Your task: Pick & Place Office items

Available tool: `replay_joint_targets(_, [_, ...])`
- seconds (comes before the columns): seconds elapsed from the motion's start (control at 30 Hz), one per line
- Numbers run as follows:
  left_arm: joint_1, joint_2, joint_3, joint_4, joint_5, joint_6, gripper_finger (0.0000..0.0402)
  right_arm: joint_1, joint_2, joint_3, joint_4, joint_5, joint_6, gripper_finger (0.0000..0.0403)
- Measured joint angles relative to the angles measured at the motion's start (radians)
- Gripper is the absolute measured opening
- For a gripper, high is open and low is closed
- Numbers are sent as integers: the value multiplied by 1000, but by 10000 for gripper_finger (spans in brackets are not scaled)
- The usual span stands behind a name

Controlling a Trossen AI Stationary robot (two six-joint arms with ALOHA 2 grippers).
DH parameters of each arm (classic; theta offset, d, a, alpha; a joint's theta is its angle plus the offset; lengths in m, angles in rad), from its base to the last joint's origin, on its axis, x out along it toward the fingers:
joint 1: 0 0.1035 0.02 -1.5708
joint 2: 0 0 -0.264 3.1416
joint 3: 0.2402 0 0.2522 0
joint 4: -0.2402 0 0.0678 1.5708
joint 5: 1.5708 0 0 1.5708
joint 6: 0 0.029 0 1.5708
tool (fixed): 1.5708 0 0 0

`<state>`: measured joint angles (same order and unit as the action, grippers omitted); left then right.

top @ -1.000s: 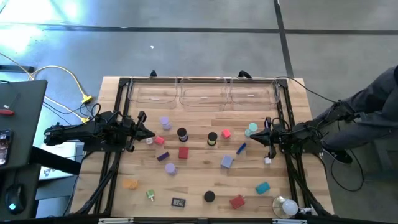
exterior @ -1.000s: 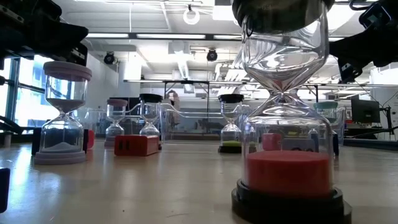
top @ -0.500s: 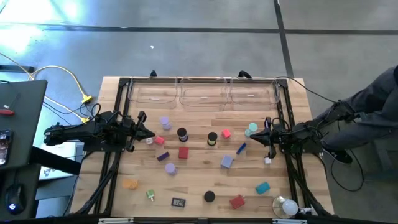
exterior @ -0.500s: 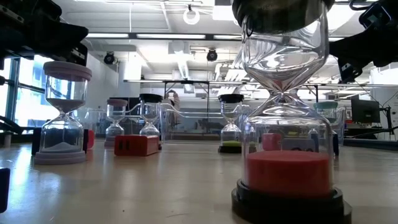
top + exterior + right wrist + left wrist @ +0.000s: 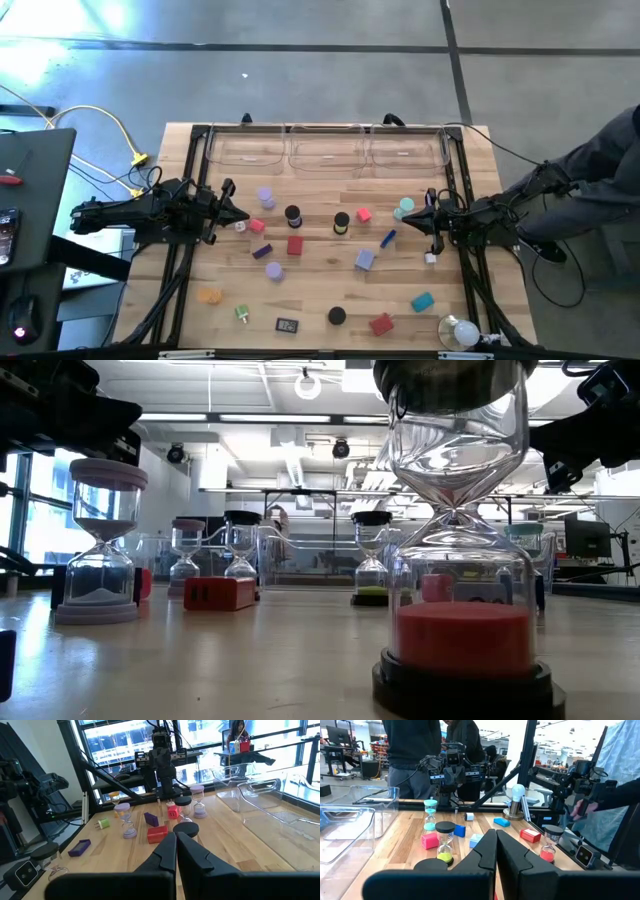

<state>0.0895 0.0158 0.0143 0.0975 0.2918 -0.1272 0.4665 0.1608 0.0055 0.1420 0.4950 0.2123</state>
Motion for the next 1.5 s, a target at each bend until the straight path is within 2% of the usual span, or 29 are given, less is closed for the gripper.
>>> replay_joint_targets(0.17, [0, 0, 0, 0, 0, 0, 1, 0, 0, 0, -2, 0, -21, 2])
replay_joint_targets(0.53, [0, 0, 0, 35, -44, -25, 1, 0, 0, 0, 112, 29, -79, 2])
replay_joint_targets(0.83, [-2, 0, 0, 36, -43, -25, 1, 0, 0, 0, 294, 80, -82, 2])
replay_joint_targets(1.07, [-2, 0, 0, 61, -44, -169, 1, -2, 0, 7, 418, 141, -43, 2])
replay_joint_targets(1.23, [-2, 0, 0, 61, -44, -185, 1, -17, 16, 100, 347, 194, 27, 2])
replay_joint_targets(1.4, [-2, 0, 0, 61, -45, -180, 1, -15, 97, 291, 136, 214, 30, 2])
replay_joint_targets(1.5, [-2, 0, 0, 61, -53, -174, 1, -15, 176, 440, -64, 235, 30, 2])
